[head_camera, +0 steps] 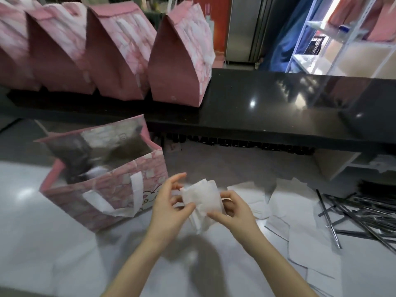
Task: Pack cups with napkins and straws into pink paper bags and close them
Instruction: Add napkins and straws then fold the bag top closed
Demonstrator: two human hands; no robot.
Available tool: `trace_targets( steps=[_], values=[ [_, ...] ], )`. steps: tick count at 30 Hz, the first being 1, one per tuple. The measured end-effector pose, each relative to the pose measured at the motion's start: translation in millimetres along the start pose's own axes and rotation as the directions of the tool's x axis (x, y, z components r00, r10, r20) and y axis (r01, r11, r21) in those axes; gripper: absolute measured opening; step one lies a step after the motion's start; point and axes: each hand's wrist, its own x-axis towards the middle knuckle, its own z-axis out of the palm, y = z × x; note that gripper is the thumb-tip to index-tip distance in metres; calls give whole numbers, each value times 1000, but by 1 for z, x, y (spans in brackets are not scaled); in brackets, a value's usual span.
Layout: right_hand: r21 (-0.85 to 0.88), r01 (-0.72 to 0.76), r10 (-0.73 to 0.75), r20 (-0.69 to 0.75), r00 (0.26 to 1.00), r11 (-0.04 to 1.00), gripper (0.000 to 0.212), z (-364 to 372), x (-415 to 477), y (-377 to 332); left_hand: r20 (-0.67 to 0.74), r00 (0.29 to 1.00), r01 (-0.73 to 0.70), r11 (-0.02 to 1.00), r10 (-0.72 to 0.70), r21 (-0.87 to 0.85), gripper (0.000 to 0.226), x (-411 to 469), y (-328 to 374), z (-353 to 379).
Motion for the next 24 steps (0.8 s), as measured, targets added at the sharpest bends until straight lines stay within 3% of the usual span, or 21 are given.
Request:
trace_targets(
  steps=[8, 10, 12, 15, 19, 24],
  values=[
    [-128, 400, -381, 147, 913, 908, 28, 67, 27, -146, -137, 944, -302, 953, 300, 6, 63, 8, 67, -129],
    [-215, 480, -456, 153, 877, 851, 29, 88, 45, -178, -198, 902, -350, 919, 382, 180, 51, 17, 69, -170],
    [-347, 513, -482, 180, 858, 785, 27, 112, 66, -199, -227, 874, -308, 852, 429, 423, 41, 27, 64, -210],
    [-528, 511, -420, 293, 859, 678, 21, 151, 94, -209, -129, 928, -202, 765, 349, 612, 39, 43, 48, -253],
    [-744, 522, -188, 491, 851, 417, 17, 187, 122, -200, 97, 975, -216, 771, 198, 599, 63, 52, 29, -278],
    [-829, 423, 200, 514, 834, 367, 32, 206, 136, -182, 138, 964, -267, 795, 229, 544, 63, 55, 18, -283]
  ],
)
